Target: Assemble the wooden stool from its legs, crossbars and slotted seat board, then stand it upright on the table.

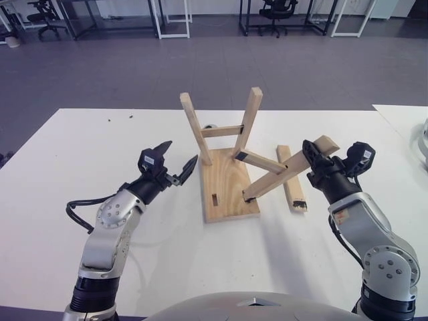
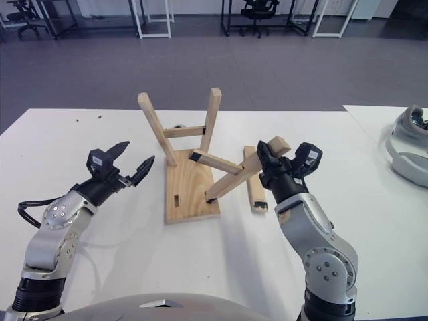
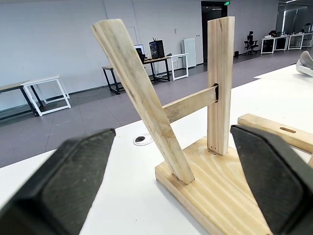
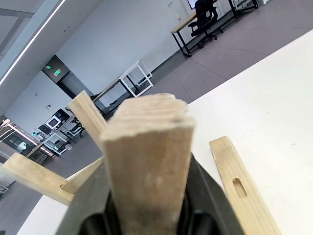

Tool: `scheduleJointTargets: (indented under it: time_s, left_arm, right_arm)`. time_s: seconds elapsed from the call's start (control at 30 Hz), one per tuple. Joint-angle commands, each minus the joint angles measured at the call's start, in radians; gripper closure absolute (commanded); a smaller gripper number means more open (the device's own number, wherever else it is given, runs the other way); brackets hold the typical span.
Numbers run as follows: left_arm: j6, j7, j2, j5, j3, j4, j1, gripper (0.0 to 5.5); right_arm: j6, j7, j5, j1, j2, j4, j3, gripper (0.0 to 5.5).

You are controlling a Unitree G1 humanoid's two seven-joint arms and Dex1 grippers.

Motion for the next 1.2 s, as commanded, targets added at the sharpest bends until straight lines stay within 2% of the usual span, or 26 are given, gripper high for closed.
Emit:
scheduleJointTargets:
  time_s: [0.03,0.17,0.3,0.5,0.67,0.77,0.93,0.97,1.13,1.2]
  left_arm:
    - [-0.012,0.012,-0.006,0.021,-0.005,0.008,0.020,1.17]
    - [-0.014,0.012,-0.004,0.041,-0.013,0.001,0.028,1.17]
    - [-0.011,0.012,0.001,0.059,-0.026,-0.006,0.024,1.17]
    - [-0.001,0.012,0.004,0.076,-0.039,-0.016,0.010,1.17]
    - [0.010,0.017,0.003,0.087,-0.054,-0.032,-0.003,1.17]
    - [0.010,0.021,0.004,0.087,-0.052,-0.030,-0.003,1.17]
    - [0.002,0.028,-0.001,0.083,-0.046,-0.016,-0.009,1.17]
    - [0.000,0.030,-0.003,0.083,-0.045,-0.013,-0.011,1.17]
    - [-0.022,0.045,-0.017,0.091,-0.042,0.010,-0.022,1.17]
    - [-0.030,0.051,-0.020,0.094,-0.038,0.015,-0.020,1.17]
  right_arm:
    - [0.060,0.003,-0.029,0.035,-0.059,0.023,0.018,4.46]
    - [0.144,-0.023,-0.149,-0.033,-0.176,-0.019,0.087,4.44]
    - [0.215,-0.034,-0.215,-0.088,-0.200,-0.021,0.178,4.44]
    - [0.223,0.102,-0.400,0.086,-0.294,0.039,0.327,4.43]
    - [0.204,0.120,-0.457,0.143,-0.244,0.024,0.392,4.43]
    - [0.139,0.151,-0.461,0.143,-0.201,0.066,0.336,4.43]
    - [0.043,0.229,-0.423,-0.025,-0.147,-0.009,0.235,4.43]
    - [0.030,0.237,-0.401,-0.057,-0.131,-0.021,0.215,4.08]
    - [-0.041,0.316,-0.334,-0.170,-0.115,-0.051,0.097,3.00]
    - [-0.068,0.346,-0.213,-0.243,-0.141,-0.047,-0.009,2.68]
